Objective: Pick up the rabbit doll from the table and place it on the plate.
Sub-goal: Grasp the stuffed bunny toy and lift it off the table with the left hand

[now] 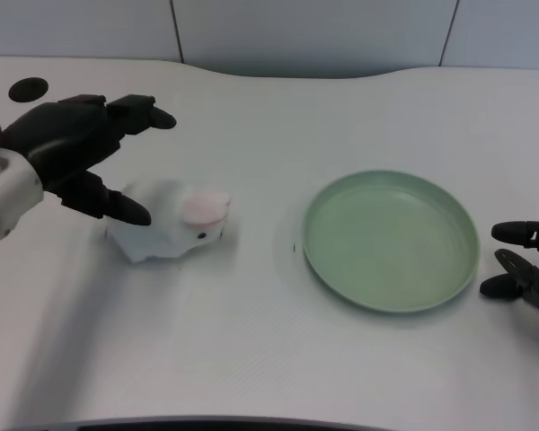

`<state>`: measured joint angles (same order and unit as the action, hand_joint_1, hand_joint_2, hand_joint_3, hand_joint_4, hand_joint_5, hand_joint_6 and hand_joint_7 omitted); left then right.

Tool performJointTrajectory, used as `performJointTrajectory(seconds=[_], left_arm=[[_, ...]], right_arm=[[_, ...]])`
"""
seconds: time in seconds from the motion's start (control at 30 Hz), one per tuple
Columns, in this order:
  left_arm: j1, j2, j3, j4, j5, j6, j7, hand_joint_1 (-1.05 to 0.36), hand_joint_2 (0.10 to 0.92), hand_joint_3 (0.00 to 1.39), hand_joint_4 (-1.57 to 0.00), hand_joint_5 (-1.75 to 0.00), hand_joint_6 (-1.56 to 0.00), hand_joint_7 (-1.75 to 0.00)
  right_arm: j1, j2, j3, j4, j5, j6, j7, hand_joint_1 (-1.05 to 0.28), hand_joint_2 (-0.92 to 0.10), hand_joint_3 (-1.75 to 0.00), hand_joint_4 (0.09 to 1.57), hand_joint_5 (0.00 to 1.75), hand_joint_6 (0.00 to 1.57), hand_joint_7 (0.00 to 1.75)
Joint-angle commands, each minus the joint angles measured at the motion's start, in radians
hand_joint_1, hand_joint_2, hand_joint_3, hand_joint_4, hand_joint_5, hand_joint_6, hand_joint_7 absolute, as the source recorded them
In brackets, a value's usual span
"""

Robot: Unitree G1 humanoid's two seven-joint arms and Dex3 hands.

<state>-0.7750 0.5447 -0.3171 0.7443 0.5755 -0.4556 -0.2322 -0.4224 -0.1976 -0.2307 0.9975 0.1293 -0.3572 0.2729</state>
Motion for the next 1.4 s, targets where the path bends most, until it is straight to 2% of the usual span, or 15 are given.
performJointTrajectory(seconds=[0.03, 0.07, 0.2, 0.33, 0.43, 0.7, 0.83, 1.03, 1.2, 1.23, 1.33, 1.4], left_arm=[[-0.058, -0.035, -0.055, 0.07, 0.031, 0.034, -0.052, -0.91, 0.917, 0.01, 0.0, -0.31, -0.02, -0.27], [-0.076, -0.048, -0.073, 0.096, 0.04, 0.044, -0.067, -0.91, 0.919, 0.01, 0.0, -0.26, -0.01, -0.22], [-0.136, -0.095, -0.121, 0.194, 0.06, 0.073, -0.098, -0.92, 0.92, 0.02, 0.0, -0.14, 0.0, -0.1], [-0.19, -0.148, -0.169, 0.286, 0.089, 0.101, -0.089, -0.94, 0.92, 0.02, 0.0, -0.04, 0.0, -0.04], [-0.222, -0.181, -0.198, 0.346, 0.11, 0.123, -0.076, -0.96, 0.921, 0.03, 0.0, 0.0, 0.0, -0.01], [-0.288, -0.261, -0.315, 0.503, 0.226, 0.21, 0.026, -1.0, 0.921, 0.09, 0.0, 0.0, 0.0, 0.0], [-0.28, -0.282, -0.387, 0.55, 0.296, 0.251, 0.129, -1.0, 0.906, 0.06, 0.0, 0.0, 0.0, 0.0], [-0.284, -0.299, -0.449, 0.577, 0.353, 0.281, 0.206, -1.03, 0.921, 0.04, 0.0, 0.0, 0.0, 0.0], [-0.281, -0.306, -0.455, 0.589, 0.355, 0.271, 0.245, -0.95, 0.874, 0.01, -0.01, -0.01, 0.0, 0.0], [-0.278, -0.305, -0.459, 0.59, 0.358, 0.265, 0.262, -0.94, 0.864, 0.0, -0.04, -0.02, 0.0, 0.0], [-0.265, -0.31, -0.457, 0.595, 0.349, 0.25, 0.308, -0.9, 0.848, 0.0, -0.12, -0.06, -0.04, -0.02], [-0.256, -0.315, -0.448, 0.601, 0.337, 0.242, 0.332, -0.85, 0.828, 0.0, -0.2, -0.1, -0.13, -0.05]], right_arm=[[0.017, -0.01, -0.003, -0.009, 0.006, -0.002, -0.002, -0.93, -0.87, 0.0, 0.8, 0.94, 0.55, 0.9], [0.018, -0.011, -0.002, -0.012, 0.003, -0.002, -0.006, -0.93, -0.87, 0.0, 0.8, 0.94, 0.55, 0.9], [0.025, -0.008, -0.004, -0.017, 0.007, -0.006, -0.005, -0.92, -0.87, 0.0, 0.81, 0.93, 0.56, 0.9], [0.039, -0.008, 0.003, -0.041, -0.004, 0.0, -0.022, -0.91, -0.88, 0.0, 0.81, 0.93, 0.55, 0.91], [0.049, -0.007, 0.003, -0.054, 0.001, -0.004, -0.014, -0.9, -0.88, 0.0, 0.81, 0.93, 0.55, 0.92], [0.069, 0.0, -0.007, -0.08, 0.02, 0.001, 0.001, -0.87, -0.87, 0.0, 0.82, 0.93, 0.54, 0.92], [0.081, -0.002, -0.005, -0.09, 0.016, -0.007, 0.003, -0.88, -0.88, 0.0, 0.83, 0.92, 0.54, 0.91], [0.098, -0.004, 0.003, -0.119, 0.005, 0.003, -0.007, -0.89, -0.89, -0.01, 0.8, 0.91, 0.53, 0.91], [0.109, -0.001, -0.002, -0.129, 0.01, -0.008, -0.006, -0.88, -0.89, 0.0, 0.78, 0.92, 0.52, 0.93], [0.111, -0.001, -0.001, -0.131, 0.008, -0.007, -0.008, -0.88, -0.89, 0.0, 0.78, 0.92, 0.52, 0.93], [0.117, 0.001, -0.003, -0.142, 0.015, 0.002, -0.005, -0.88, -0.89, 0.0, 0.79, 0.93, 0.52, 0.93], [0.123, 0.001, -0.002, -0.151, 0.013, 0.002, -0.005, -0.88, -0.89, 0.0, 0.81, 0.94, 0.53, 0.94]])
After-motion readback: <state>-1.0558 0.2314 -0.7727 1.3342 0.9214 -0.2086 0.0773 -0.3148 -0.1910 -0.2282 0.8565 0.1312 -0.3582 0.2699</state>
